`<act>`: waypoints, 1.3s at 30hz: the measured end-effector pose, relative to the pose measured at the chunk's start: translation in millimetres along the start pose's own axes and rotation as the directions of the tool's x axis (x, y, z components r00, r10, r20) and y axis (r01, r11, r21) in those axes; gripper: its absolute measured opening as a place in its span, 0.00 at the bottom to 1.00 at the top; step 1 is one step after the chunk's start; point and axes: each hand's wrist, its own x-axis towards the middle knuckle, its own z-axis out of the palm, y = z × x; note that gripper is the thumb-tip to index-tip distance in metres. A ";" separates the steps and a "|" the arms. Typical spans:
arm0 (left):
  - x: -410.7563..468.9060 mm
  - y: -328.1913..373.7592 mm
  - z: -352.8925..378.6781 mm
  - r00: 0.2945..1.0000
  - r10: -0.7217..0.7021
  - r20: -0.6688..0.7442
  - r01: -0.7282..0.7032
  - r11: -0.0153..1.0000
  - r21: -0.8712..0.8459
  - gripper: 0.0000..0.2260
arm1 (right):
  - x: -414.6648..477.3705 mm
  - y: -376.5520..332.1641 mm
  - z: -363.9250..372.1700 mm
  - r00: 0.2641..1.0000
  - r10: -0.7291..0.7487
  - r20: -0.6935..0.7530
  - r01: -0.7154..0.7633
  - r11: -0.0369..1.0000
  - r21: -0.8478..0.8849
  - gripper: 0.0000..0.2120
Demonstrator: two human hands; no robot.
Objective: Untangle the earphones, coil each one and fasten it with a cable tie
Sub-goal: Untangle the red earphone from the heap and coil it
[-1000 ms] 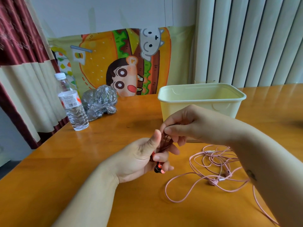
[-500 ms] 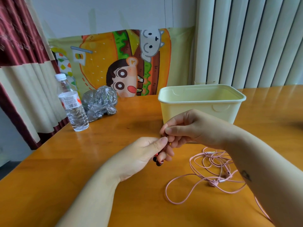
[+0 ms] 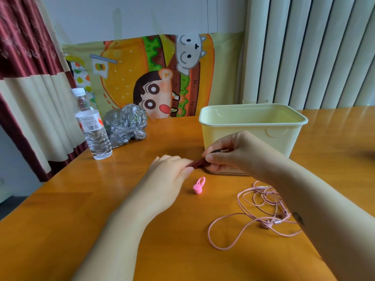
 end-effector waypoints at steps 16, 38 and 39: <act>-0.6 -4.8 3.1 0.966 -0.186 0.181 0.259 0.743 -0.618 0.19 | 6.1 7.3 1.0 0.993 -0.117 -0.004 0.114 0.978 -0.172 0.19; -1.7 4.5 2.9 0.923 0.077 0.378 0.345 0.272 -0.898 0.14 | 16.5 28.0 -5.6 0.846 -0.215 0.488 -0.245 0.657 0.713 0.11; -2.0 4.9 2.9 0.924 0.047 0.380 0.342 0.343 -0.875 0.14 | 16.2 29.0 -6.3 0.844 -0.211 0.492 -0.233 0.683 0.692 0.12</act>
